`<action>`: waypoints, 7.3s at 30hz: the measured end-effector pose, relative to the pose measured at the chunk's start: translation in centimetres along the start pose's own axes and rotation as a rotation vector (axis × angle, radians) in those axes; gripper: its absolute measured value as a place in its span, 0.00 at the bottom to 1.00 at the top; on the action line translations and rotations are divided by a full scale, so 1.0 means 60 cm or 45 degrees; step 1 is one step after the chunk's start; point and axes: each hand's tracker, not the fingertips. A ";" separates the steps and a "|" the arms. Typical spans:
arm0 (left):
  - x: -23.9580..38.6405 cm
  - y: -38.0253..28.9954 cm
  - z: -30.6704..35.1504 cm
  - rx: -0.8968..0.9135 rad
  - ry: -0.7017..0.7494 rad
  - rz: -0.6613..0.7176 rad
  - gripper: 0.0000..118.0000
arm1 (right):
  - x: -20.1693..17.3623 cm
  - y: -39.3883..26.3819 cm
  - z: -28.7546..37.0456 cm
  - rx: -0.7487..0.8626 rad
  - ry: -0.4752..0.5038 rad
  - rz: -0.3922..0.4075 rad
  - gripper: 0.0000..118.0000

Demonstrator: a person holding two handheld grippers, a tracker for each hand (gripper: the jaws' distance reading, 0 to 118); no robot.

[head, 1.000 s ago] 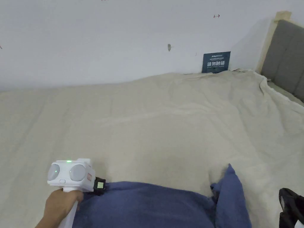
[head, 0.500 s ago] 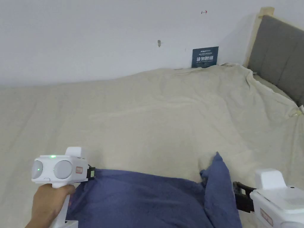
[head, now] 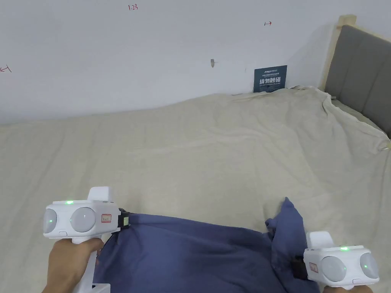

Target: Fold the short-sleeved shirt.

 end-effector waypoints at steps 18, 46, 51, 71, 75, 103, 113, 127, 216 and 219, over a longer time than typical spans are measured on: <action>-0.036 -0.019 0.066 0.073 0.043 0.071 0.03 | 0.036 0.017 0.186 0.321 0.087 -0.019 0.05; -0.132 0.215 0.521 0.785 0.191 0.168 0.03 | -0.065 0.370 0.561 1.174 0.340 0.102 0.05; -0.138 0.284 0.541 0.845 0.231 0.144 0.03 | -0.078 0.444 0.606 1.260 0.324 0.125 0.05; -0.173 0.182 0.315 0.641 0.203 0.183 0.03 | -0.068 0.383 0.398 1.008 0.396 0.139 0.05; -0.170 0.093 0.251 0.509 0.206 0.183 0.03 | -0.055 0.314 0.317 0.818 0.489 0.024 0.05; -0.151 -0.468 0.257 0.079 0.185 0.373 0.03 | -0.026 -0.231 0.288 0.385 0.535 0.063 0.05; -0.127 -0.540 0.235 -0.017 0.228 0.310 0.03 | -0.035 -0.322 0.242 0.207 0.376 0.068 0.05; -0.089 -0.534 0.251 -0.049 0.290 0.298 0.74 | -0.047 -0.316 0.245 0.120 0.264 0.041 0.47; -0.205 -0.003 -0.029 0.087 0.130 0.132 0.00 | -0.040 0.237 0.068 0.447 0.049 0.172 0.85; -0.200 -0.009 0.006 0.118 0.104 0.127 0.00 | -0.049 0.272 0.009 0.348 0.045 0.185 0.85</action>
